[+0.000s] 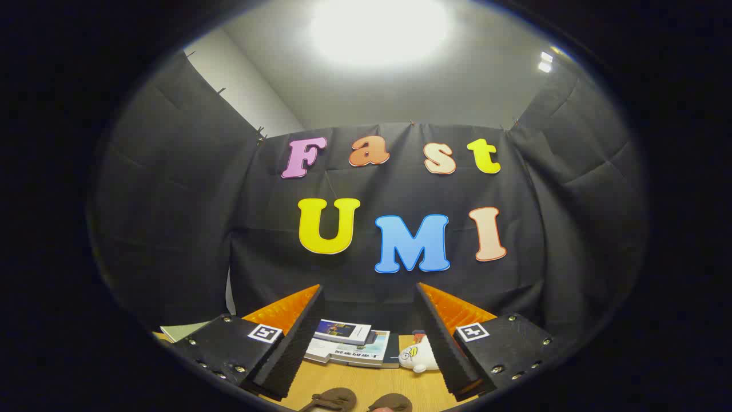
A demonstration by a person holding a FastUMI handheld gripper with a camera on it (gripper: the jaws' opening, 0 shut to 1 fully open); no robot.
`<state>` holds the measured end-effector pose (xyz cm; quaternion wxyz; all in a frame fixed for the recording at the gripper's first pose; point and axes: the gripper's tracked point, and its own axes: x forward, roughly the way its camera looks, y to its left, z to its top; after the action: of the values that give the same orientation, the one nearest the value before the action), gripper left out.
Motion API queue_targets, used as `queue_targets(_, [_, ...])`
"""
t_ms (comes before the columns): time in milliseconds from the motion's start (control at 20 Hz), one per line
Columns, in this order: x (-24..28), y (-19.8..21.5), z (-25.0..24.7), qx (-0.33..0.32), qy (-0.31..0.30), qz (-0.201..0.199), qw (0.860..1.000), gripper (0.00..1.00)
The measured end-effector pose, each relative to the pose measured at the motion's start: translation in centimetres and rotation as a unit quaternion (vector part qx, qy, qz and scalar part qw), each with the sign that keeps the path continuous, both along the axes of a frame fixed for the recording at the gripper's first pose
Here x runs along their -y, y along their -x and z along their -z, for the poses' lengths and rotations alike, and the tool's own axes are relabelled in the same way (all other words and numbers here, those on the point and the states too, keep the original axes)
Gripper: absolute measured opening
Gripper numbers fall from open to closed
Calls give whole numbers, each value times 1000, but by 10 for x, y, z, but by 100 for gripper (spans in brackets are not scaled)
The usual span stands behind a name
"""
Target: Open the storage box then place both shoes into the box .Put the left shoe in first, then the right shoe, with the right side of both shoes facing outward in a uniform manner.
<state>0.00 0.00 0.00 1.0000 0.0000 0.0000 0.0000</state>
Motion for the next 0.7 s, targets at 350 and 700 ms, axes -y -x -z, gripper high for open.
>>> queue_targets(350, [-7,6,3,-4,9,-6,1000,95])
queue_targets(700, [-10,9,9,-13,-11,-8,1000,95])
